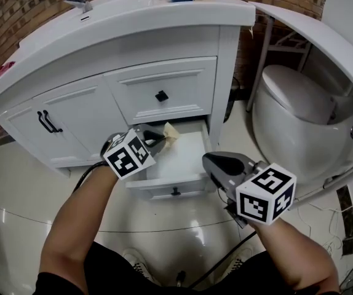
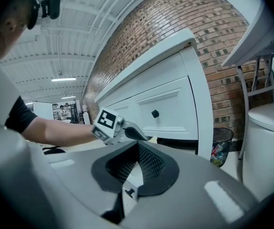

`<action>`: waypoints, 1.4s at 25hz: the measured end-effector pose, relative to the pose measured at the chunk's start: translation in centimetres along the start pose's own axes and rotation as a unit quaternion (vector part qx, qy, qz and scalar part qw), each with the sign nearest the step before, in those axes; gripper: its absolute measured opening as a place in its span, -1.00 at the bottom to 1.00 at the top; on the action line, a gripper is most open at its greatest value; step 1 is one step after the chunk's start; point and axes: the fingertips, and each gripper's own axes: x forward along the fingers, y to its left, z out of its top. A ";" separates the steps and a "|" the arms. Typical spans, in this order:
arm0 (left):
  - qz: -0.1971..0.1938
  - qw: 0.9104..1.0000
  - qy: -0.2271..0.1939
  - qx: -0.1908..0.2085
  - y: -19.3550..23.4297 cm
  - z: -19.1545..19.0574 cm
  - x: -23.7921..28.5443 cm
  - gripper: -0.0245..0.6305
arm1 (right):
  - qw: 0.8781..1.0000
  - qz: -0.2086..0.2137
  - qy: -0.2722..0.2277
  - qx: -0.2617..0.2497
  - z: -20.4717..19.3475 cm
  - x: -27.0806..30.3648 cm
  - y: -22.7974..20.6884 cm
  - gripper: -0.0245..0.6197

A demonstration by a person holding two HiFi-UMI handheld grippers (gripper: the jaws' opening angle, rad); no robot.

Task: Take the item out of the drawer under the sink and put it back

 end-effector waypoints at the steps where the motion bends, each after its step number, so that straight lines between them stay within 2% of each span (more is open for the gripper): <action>1: 0.012 1.000 -0.025 -0.015 -0.1 1.0 -1.7 -0.90 | 1.000 -0.002 -0.002 -0.003 0.1 0.0 0.1 -0.90; 4: 0.042 0.991 -0.106 -0.067 -1.4 4.0 -7.0 -0.90 | 1.000 -0.005 -0.001 -0.015 0.1 0.1 0.2 -0.90; 8: 0.062 0.966 -0.191 -0.162 -3.0 5.9 -12.5 -0.90 | 1.000 0.000 0.008 -0.024 -0.3 0.4 0.3 -0.90; 10: 0.067 0.958 -0.203 -0.192 -3.8 5.6 -14.0 -0.90 | 1.000 0.001 0.010 -0.025 -0.5 0.5 0.5 -0.90; 16: 0.067 0.946 -0.210 -0.237 -6.6 3.4 -15.5 -0.90 | 0.999 0.001 0.013 -0.043 -0.5 0.5 1.6 -0.90; 19: 0.048 0.945 -0.202 -0.253 -8.3 2.1 -14.8 -0.90 | 0.999 0.002 0.017 -0.050 -0.7 0.7 2.0 -0.90; 23: 0.030 0.949 -0.189 -0.249 -9.6 1.4 -13.8 -0.90 | 0.999 0.002 0.022 -0.050 -1.0 0.9 1.9 -0.90; 35: 0.039 0.953 -0.187 -0.235 -9.2 1.0 -13.2 -0.90 | 0.999 0.010 0.028 -0.045 -1.4 1.5 1.7 -0.90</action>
